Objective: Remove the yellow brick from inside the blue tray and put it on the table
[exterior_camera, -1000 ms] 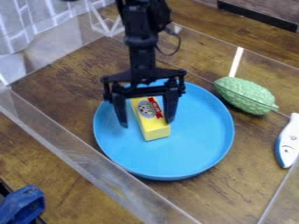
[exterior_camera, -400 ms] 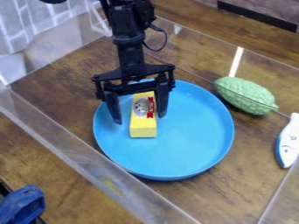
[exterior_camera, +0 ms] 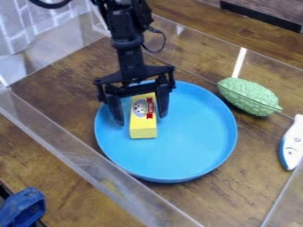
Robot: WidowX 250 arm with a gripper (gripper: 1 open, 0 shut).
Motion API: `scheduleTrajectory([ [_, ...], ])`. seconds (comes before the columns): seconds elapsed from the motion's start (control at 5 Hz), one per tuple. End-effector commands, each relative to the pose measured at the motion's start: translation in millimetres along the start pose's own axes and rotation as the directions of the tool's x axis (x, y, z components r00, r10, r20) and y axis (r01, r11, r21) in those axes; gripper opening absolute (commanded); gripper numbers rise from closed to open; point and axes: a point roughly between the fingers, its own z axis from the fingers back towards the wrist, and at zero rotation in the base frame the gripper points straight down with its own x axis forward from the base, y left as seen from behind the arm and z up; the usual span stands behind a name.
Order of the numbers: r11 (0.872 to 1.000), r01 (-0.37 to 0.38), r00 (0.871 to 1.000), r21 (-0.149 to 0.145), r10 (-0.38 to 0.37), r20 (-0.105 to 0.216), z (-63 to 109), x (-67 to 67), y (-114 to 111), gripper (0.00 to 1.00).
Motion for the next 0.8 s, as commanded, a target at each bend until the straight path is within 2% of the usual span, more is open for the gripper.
scheduleTrajectory([
  [0.0,0.999,0.014,0.999,-0.034,-0.012,0.048,5.0,3.0,-11,1.0],
  [0.4,0.988,0.149,0.988,-0.032,-0.147,0.034,-6.3,10.1,-11,1.0],
  [0.6,0.988,0.151,0.988,-0.037,-0.15,0.037,-12.7,6.1,-16,1.0],
])
